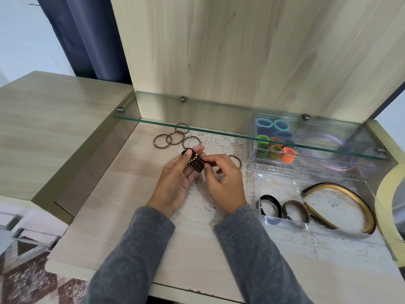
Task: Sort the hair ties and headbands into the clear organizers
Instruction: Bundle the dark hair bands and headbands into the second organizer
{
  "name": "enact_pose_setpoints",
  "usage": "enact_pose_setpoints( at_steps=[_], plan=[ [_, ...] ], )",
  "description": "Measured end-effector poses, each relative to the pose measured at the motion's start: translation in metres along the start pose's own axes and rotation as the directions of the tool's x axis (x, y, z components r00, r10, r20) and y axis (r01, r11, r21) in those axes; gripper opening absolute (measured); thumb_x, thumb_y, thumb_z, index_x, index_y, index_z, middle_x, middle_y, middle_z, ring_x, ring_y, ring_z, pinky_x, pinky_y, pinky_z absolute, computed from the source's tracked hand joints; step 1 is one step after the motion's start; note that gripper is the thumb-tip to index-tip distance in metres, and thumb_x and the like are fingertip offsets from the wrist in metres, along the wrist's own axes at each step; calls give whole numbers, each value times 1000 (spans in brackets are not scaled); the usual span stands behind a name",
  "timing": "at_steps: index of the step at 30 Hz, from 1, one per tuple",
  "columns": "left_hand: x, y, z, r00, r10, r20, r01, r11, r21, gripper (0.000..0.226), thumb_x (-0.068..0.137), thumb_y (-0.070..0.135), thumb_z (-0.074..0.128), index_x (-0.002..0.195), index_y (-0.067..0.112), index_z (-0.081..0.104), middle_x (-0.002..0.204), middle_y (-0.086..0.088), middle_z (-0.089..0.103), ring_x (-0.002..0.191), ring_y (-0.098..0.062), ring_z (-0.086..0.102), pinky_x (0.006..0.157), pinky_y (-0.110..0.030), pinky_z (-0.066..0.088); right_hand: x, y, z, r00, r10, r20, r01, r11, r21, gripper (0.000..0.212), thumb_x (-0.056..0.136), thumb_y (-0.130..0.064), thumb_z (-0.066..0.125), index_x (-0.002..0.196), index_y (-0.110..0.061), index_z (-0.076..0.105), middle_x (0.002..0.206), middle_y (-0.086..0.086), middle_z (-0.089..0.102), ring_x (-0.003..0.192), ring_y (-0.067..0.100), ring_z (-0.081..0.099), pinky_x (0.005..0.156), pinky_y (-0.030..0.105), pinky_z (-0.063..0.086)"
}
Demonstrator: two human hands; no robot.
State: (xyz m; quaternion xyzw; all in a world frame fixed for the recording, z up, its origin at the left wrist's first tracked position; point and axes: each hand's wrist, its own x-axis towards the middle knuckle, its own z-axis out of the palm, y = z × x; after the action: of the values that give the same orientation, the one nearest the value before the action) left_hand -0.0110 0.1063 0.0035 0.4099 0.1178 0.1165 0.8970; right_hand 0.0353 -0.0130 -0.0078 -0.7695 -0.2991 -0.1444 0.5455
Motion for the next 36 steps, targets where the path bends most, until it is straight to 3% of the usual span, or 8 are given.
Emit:
enact_pose_setpoints(
  at_steps=[4,9,16,23,29,36],
  plan=[
    [0,0,-1,1000,-3,9,3,1000,24,41,88,26,56,121,3,65,124,-13,68,108,-16,67,92,-25,56,0,0,1,999,42,23,-42,999,-15,16,85,1,61,93,-11,68,91,-6,63,88,3,58,79,17,45],
    [3,2,0,999,-51,-5,51,999,-13,45,100,34,43,125,2,62,128,-11,67,114,-17,65,98,-27,53,0,6,4,997,81,-15,-82,994,-74,9,80,-6,63,85,-12,69,92,-4,61,94,17,53,87,18,36],
    [0,5,2,997,-81,7,82,996,-40,59,103,41,29,126,-2,61,130,-15,65,124,-26,59,105,-33,47,0,5,4,992,126,2,-125,991,-39,10,79,-10,61,85,-13,69,92,-3,61,96,20,54,88,27,41],
    [-2,4,3,995,-88,43,86,995,48,62,102,43,26,120,-2,65,124,-14,69,107,-18,66,94,-26,53,-1,-3,1,980,187,68,-190,981,39,17,76,-18,62,92,-17,67,101,-5,54,107,14,48,94,13,31],
    [-4,3,2,993,-96,61,89,989,116,67,103,45,25,123,-6,63,123,-18,68,99,-16,68,102,-37,43,-1,0,1,967,224,124,-228,974,14,14,75,-25,66,85,-17,68,105,-4,50,110,12,41,94,13,27],
    [-6,3,5,998,-47,37,41,989,145,67,103,43,23,102,-3,72,123,-10,70,103,-18,68,96,-30,44,-1,0,1,962,225,156,-228,974,3,10,74,-25,70,79,-29,62,108,-6,47,111,14,36,94,14,25]
  ],
)
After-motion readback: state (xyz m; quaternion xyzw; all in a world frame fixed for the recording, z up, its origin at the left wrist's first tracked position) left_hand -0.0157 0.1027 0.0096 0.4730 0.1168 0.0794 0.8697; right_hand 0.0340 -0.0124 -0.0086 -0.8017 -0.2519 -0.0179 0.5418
